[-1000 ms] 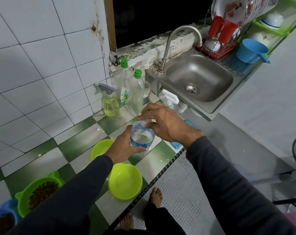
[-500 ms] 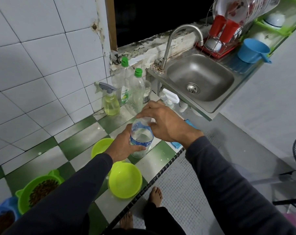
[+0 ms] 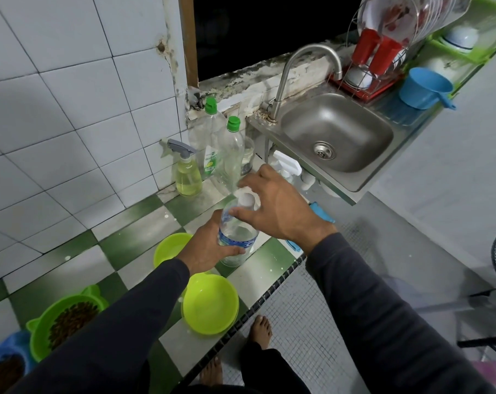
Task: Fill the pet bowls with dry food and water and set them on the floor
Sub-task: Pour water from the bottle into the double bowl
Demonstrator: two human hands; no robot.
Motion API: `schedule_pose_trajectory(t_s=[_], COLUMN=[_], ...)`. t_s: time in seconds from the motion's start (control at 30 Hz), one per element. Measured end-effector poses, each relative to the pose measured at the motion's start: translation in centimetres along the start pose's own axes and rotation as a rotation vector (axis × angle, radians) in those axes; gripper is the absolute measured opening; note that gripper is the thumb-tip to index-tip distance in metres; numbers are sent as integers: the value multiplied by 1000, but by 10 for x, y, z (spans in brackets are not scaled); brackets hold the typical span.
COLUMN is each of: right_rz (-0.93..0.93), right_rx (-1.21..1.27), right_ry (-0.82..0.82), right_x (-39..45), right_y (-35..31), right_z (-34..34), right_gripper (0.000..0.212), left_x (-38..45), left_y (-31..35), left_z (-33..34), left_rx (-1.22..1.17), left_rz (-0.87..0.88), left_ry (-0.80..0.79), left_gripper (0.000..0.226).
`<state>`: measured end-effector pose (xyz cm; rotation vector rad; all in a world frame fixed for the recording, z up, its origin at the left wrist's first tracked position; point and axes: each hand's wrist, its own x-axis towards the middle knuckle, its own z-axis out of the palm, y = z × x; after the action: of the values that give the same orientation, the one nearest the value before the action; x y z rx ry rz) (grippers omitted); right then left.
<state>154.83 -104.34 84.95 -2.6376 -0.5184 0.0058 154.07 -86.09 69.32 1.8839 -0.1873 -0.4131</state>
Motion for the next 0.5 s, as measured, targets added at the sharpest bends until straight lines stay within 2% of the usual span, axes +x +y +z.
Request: schedule_pose_trajectory(t_s=[0.07,0.13,0.3,0.43,0.5], right_rz=[21,-14,-35,25,2], right_rx=[-59,-6,35,-24,3], right_ry=[9,-1,-67,1,-14], right_x=[1,1,-3,0,-1], right_y=[-2,-2,-3,-3,-4], right_z=[0,1,-1,3,4], right_gripper=[39,29,65,42,40], left_x=[-1,-1,-1,-1,-1], left_y=[0,1,0,2,2], left_z=[0,0,0,0,0], left_rx=[-4,-13,-8,1,-1], left_rz=[-3,-5,-1,-7,-7], left_ry=[-3,-5,-3,-7,-7], left_gripper=[91,95,96,94,95])
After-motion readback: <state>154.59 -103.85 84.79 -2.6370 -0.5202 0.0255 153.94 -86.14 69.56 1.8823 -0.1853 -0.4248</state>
